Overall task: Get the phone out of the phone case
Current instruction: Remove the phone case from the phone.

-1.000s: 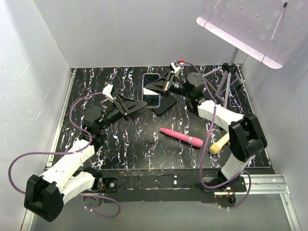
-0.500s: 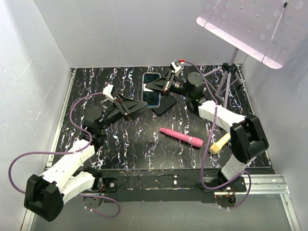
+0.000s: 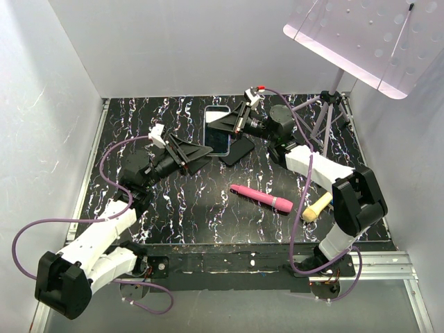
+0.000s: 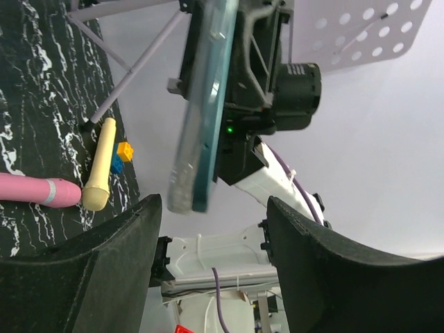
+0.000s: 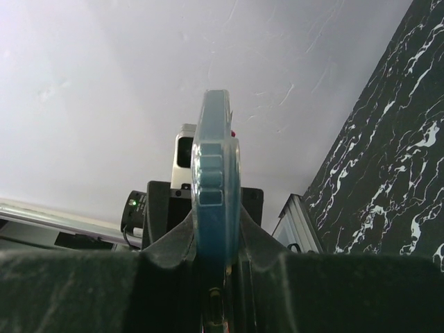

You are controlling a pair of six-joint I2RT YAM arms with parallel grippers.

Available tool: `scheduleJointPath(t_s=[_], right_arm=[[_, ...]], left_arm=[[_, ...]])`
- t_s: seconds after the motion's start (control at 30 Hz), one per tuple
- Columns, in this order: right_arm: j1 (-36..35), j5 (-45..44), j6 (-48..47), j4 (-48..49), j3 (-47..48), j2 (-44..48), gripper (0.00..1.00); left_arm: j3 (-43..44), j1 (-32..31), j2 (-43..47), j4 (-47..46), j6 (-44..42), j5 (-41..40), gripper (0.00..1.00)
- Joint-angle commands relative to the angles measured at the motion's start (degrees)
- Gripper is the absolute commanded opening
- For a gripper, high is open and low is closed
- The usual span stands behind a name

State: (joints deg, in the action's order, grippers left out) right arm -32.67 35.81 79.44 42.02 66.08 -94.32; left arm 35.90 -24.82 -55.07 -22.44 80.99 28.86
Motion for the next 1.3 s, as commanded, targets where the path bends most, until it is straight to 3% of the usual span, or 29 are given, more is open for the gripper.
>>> scheduleJointPath(t_s=[0.0, 0.2, 0.3, 0.4, 0.47, 0.63, 0.9, 1.07, 1.27], right_arm=[[-1.08, 1.54, 0.54, 4.91, 1.33, 4.06, 0.01], [-1.0, 1.28, -0.43, 4.38, 0.01, 4.85, 0.01], [-0.65, 1.01, -1.47, 3.17, 0.53, 4.94, 0.01], [-0.47, 1.98, -6.3, -4.81, 4.13, 5.11, 0.01], [-0.21, 2.5, -8.77, -10.09, 6.41, 5.38, 0.01], [1.55, 10.49, -5.19, -16.18, 12.31, 2.66, 0.01], [1.9, 13.14, -0.69, -13.98, 13.19, 2.83, 0.01], [1.9, 13.23, -0.6, -13.55, 12.76, 2.65, 0.01], [1.9, 13.32, 0.63, -11.61, 12.14, 2.57, 0.01]], left_arm=[[1.72, 1.35, 0.14, 3.01, -0.14, -2.84, 0.61], [1.63, 1.79, -0.13, -0.85, 0.92, -1.01, 0.61], [1.11, 1.79, 1.8, 1.68, -1.0, 0.05, 0.62], [0.75, 1.79, 5.66, 8.26, -7.05, -0.38, 0.63], [1.89, 1.79, 7.6, 13.09, -15.55, -0.82, 0.63], [5.23, 1.79, 6.56, 15.24, -29.65, 4.61, 0.48], [4.53, 1.79, 2.95, 6.98, -23.96, 7.18, 0.43], [4.18, 1.79, 1.81, 4.24, -21.93, 6.47, 0.54], [3.39, 1.79, 1.28, 3.63, -20.7, 6.38, 0.55]])
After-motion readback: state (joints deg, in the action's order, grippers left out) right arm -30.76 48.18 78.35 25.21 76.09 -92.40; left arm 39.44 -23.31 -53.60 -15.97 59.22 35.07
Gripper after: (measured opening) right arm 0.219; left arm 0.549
